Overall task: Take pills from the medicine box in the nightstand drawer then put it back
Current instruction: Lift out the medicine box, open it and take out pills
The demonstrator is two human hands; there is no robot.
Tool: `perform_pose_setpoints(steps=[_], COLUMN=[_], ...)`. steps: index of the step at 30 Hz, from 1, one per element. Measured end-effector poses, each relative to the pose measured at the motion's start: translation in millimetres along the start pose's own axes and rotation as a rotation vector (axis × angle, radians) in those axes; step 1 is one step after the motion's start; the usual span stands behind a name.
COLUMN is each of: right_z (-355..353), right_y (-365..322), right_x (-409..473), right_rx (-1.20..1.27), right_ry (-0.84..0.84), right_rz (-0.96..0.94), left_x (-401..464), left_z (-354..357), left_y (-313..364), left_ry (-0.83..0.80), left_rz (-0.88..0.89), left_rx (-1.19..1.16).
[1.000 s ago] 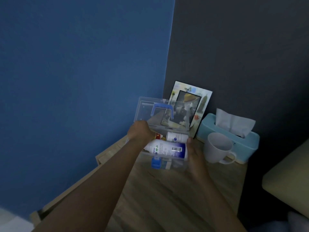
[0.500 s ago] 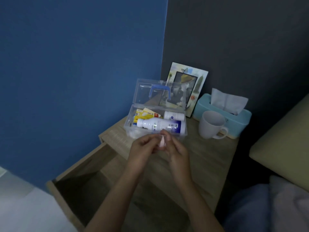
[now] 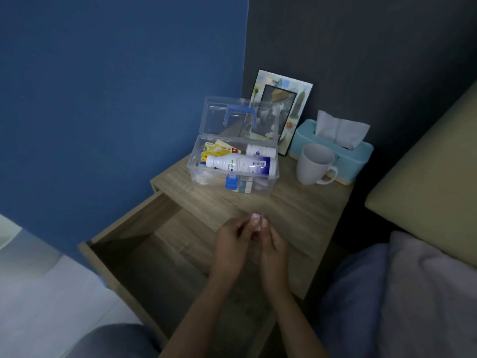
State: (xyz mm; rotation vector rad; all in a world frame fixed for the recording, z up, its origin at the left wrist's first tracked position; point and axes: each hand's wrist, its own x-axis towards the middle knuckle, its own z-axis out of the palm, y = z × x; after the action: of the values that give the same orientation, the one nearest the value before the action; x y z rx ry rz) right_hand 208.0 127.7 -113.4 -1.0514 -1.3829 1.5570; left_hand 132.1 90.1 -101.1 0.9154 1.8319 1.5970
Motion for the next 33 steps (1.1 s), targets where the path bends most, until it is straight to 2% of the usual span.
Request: perform_pose_setpoints(steps=[7, 12, 15, 23, 27, 33], right_z=[3.4, -2.3, -1.7, -1.2, 0.0, -0.5], right_y=[10.3, 6.9, 2.9, 8.9, 12.6, 15.7], right_x=[-5.1, -0.4, 0.5, -1.6, -2.9, 0.5], right_rx=[-0.022, 0.022, 0.026, 0.021, -0.008, 0.056], right_ry=[-0.048, 0.004, 0.023, -0.011, -0.032, -0.014], right_rz=[-0.018, 0.033, 0.039, 0.039, 0.020, 0.046], left_x=[-3.9, -2.5, -1.1, 0.6, 1.1, 1.2], left_z=[2.2, 0.0, -1.5, 1.9, 0.8, -0.2], left_y=[-8.9, -15.4, -18.8, -23.3, -26.3, -24.7], left_ry=[0.030, 0.047, -0.007, 0.028, 0.018, 0.023], left_rz=[-0.150, -0.045, 0.034, -0.026, 0.014, -0.007], left_rx=[0.025, -0.028, 0.047, -0.129, -0.039, -0.093])
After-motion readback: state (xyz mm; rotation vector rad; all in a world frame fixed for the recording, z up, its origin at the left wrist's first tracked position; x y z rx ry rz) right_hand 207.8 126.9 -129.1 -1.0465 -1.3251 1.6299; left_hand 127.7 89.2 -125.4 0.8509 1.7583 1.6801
